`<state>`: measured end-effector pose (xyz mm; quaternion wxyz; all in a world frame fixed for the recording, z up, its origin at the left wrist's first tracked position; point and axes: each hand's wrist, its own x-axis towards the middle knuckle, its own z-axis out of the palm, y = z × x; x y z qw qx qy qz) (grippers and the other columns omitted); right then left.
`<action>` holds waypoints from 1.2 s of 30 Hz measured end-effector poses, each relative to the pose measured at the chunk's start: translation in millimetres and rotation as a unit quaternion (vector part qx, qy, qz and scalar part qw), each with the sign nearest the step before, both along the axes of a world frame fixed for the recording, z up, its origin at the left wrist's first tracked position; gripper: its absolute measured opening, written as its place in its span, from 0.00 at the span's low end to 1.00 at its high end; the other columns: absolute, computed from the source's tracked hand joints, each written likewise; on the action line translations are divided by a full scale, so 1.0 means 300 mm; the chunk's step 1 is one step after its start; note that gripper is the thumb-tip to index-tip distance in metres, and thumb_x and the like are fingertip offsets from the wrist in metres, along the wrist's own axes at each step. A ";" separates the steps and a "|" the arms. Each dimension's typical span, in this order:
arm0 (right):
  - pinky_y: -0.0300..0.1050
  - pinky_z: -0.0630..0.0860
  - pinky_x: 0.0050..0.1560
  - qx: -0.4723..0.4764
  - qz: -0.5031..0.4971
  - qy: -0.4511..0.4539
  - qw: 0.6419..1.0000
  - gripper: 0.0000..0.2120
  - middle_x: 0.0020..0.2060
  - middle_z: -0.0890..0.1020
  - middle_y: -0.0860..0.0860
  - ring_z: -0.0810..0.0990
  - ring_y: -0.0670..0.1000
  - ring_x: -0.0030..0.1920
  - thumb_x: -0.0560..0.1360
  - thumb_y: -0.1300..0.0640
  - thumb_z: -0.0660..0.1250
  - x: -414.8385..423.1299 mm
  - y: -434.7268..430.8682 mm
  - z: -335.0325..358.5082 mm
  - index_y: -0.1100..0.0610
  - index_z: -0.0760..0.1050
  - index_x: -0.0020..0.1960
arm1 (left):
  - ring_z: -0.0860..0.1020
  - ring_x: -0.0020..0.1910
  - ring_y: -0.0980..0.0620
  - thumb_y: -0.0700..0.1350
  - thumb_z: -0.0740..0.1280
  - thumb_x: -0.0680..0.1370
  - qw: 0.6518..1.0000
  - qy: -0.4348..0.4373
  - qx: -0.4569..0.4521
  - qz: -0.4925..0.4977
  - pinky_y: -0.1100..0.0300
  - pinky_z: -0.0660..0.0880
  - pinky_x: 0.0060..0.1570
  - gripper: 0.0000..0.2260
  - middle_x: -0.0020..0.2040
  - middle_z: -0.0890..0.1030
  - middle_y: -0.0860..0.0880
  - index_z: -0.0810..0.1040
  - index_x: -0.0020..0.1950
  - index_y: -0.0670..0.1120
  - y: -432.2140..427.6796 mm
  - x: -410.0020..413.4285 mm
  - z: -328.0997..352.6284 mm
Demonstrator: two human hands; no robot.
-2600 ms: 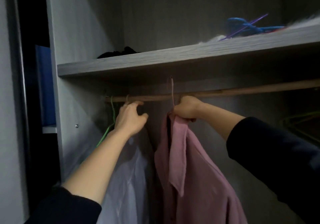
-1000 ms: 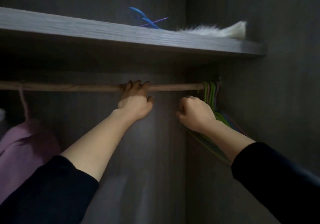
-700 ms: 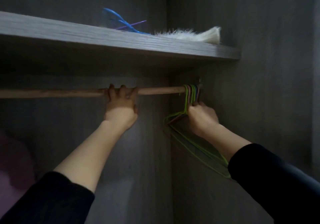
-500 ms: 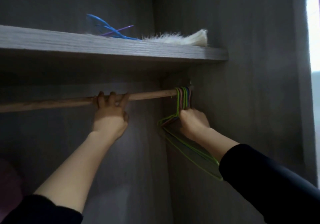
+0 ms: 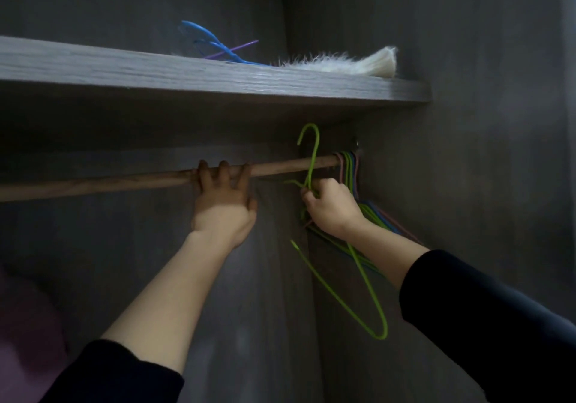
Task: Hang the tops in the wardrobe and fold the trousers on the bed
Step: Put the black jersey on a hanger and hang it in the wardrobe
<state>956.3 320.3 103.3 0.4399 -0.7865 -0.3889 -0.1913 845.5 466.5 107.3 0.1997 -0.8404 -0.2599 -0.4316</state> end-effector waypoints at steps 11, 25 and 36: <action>0.47 0.76 0.46 0.088 0.031 0.041 0.995 0.03 0.43 0.82 0.50 0.79 0.49 0.41 0.78 0.57 0.64 -0.123 -0.256 -0.223 0.51 0.77 0.48 | 0.45 0.76 0.41 0.55 0.50 0.81 0.981 -0.065 -0.105 -0.149 0.40 0.42 0.72 0.24 0.78 0.51 0.42 0.60 0.76 0.49 -0.080 0.026 -0.085; 0.42 0.71 0.35 -0.005 0.020 0.266 0.964 0.07 0.37 0.83 0.57 0.79 0.50 0.35 0.77 0.63 0.65 -0.249 -1.189 -0.384 0.58 0.81 0.45 | 0.55 0.73 0.44 0.48 0.57 0.80 0.862 -0.011 -0.134 -0.489 0.49 0.57 0.71 0.20 0.76 0.57 0.42 0.68 0.71 0.47 -0.915 0.105 -0.512; 0.42 0.67 0.34 -0.053 -0.175 0.408 0.894 0.10 0.35 0.80 0.57 0.75 0.49 0.34 0.72 0.61 0.69 -0.405 -2.243 -0.693 0.69 0.79 0.48 | 0.63 0.67 0.37 0.50 0.55 0.74 0.756 0.150 -0.153 -0.619 0.43 0.64 0.66 0.22 0.71 0.64 0.37 0.74 0.63 0.43 -2.031 0.208 -0.875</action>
